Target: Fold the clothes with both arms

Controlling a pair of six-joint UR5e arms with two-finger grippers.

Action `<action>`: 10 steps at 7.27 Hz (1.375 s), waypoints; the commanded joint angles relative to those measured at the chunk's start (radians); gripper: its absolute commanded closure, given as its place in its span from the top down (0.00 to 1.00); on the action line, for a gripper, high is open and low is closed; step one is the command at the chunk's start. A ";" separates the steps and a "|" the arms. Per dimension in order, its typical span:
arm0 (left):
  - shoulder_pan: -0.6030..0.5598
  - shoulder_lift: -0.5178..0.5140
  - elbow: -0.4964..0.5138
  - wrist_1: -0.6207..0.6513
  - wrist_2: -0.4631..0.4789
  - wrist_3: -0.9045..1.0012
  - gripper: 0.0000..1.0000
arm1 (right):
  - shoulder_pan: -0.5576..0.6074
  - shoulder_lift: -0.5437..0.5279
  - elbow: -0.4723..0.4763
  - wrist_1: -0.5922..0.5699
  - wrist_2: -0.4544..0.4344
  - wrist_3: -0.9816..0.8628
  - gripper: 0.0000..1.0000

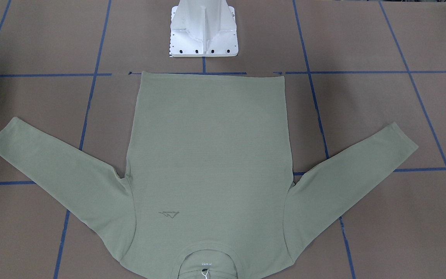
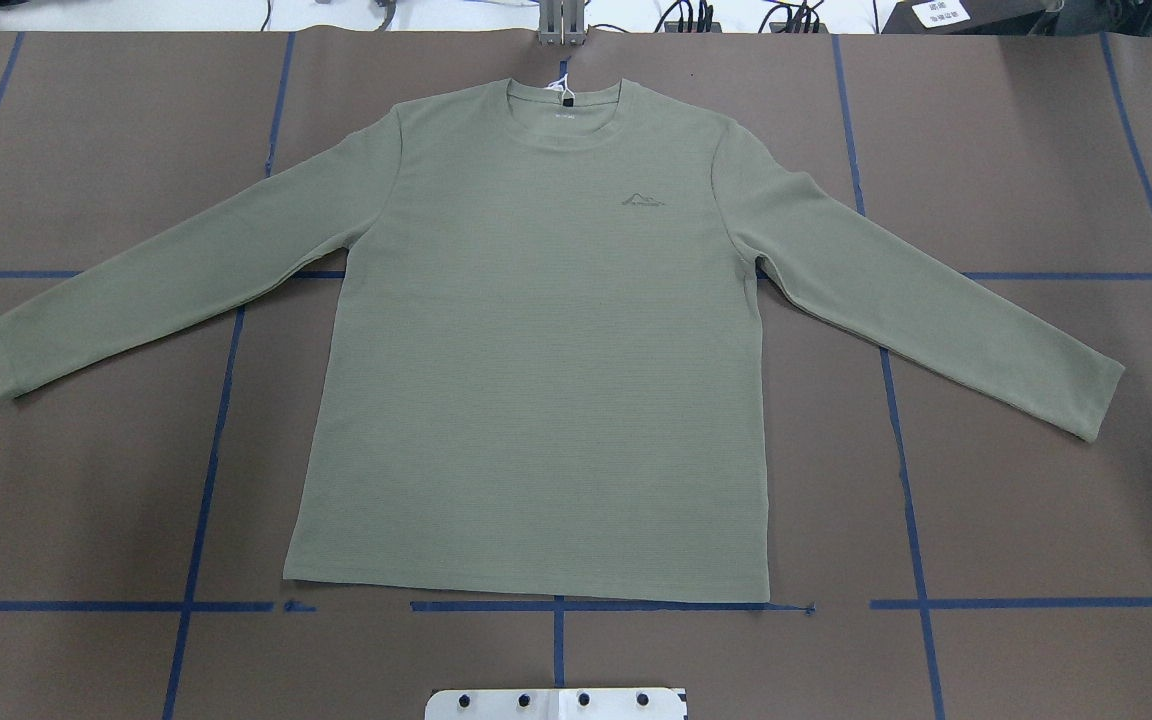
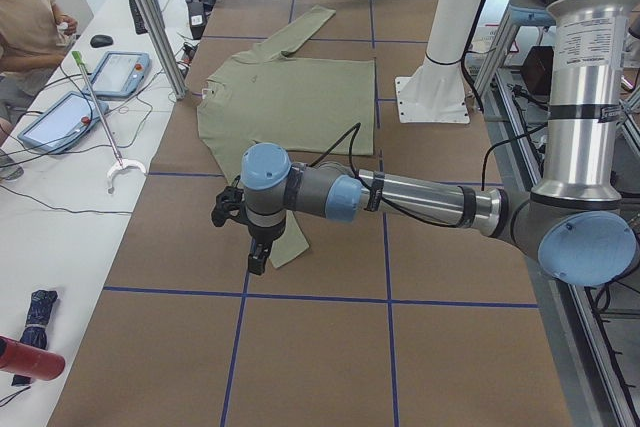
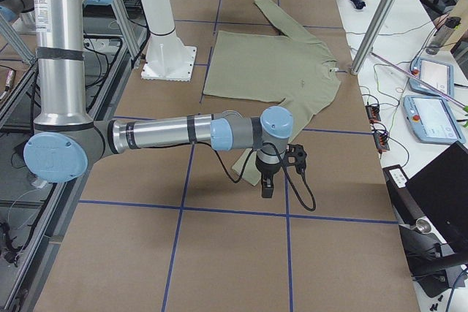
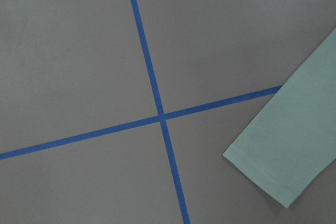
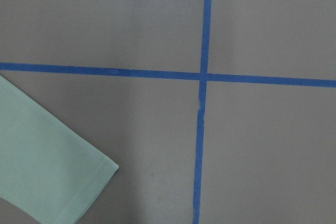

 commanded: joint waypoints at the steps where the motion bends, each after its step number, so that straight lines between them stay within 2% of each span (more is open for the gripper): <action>1: 0.002 0.015 -0.053 0.014 -0.003 0.003 1.00 | -0.022 0.004 -0.006 0.002 0.016 0.001 1.00; 3: 0.001 0.018 -0.063 0.014 0.044 -0.008 1.00 | -0.022 -0.003 -0.011 0.005 0.017 -0.004 1.00; 4: 0.002 0.023 -0.063 0.014 0.031 -0.008 1.00 | -0.022 -0.003 -0.020 0.038 0.032 -0.001 1.00; 6: 0.002 0.023 -0.087 0.006 0.028 -0.006 1.00 | -0.037 -0.007 -0.039 0.062 0.130 0.051 1.00; 9: 0.007 0.021 -0.081 -0.044 0.008 -0.005 1.00 | -0.097 -0.009 -0.091 0.108 0.189 0.112 1.00; 10: 0.008 0.021 -0.080 -0.048 0.008 -0.011 1.00 | -0.143 -0.009 -0.108 0.173 0.184 0.113 0.99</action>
